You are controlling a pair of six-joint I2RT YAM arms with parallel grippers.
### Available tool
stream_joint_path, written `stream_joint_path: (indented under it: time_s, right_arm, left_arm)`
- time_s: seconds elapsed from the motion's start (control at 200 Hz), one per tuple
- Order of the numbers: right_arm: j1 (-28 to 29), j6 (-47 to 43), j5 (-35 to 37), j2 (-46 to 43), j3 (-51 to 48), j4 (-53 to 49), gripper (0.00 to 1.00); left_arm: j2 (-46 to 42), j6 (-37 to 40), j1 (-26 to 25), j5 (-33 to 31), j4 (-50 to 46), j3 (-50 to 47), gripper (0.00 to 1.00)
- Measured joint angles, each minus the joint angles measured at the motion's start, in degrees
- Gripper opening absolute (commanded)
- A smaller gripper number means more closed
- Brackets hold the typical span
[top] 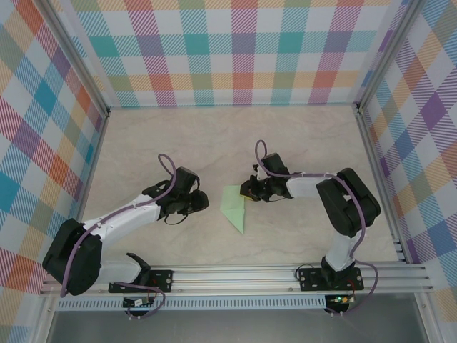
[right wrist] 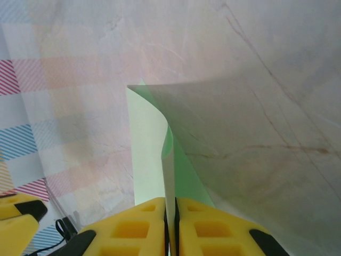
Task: Fold a paper plane with a square sheet of paper (pick it up from the middle)
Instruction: Turn over the paper at the center of the table, then fold the wing for the fifth time at the center of the table.
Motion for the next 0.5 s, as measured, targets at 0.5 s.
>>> stream_joint_path:
  time_s: [0.5]
  right_arm:
    - [0.0,-0.2,2.64,-2.4,-0.02,-3.56,0.43]
  left_arm:
    - [0.0,0.02,0.0,0.11,0.04,-0.02,0.32]
